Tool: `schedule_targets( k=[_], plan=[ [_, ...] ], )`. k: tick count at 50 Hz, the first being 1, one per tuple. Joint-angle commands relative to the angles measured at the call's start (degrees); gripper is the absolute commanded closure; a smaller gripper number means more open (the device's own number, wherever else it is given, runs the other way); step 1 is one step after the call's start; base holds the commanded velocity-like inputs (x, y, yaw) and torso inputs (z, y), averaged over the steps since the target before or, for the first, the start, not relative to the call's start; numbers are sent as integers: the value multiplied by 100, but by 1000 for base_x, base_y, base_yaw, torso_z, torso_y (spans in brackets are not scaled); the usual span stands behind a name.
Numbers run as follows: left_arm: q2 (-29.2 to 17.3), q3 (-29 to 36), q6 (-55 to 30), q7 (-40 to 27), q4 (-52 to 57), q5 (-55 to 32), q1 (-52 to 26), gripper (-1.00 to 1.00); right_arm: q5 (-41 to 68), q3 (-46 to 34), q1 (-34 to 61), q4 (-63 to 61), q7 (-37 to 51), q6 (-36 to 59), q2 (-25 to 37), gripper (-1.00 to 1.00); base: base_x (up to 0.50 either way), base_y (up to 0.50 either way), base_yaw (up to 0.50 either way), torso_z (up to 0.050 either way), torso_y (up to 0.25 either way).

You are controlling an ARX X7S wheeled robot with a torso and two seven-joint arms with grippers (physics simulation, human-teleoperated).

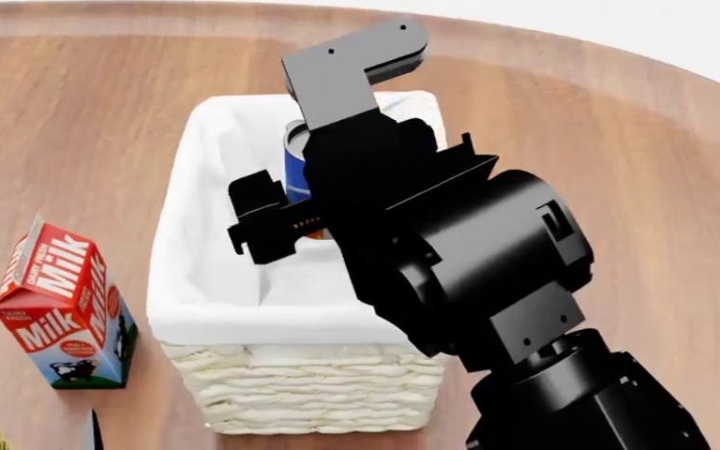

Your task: Pick up the alphabet soup, and put it in the basket.

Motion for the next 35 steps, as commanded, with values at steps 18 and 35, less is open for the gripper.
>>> schedule_targets(
  k=[18,35],
  plan=[
    [-1,7,113,-2,-38,-55,3,-100,-136,-178,89,-163,91,-147,7,100,-1,0,0,0,-68],
    [-20,0,157,-12,-34,-95,17,-100,-24,-123,99,-448,261,-157,80,-100,0,0,0,0,0]
  ],
)
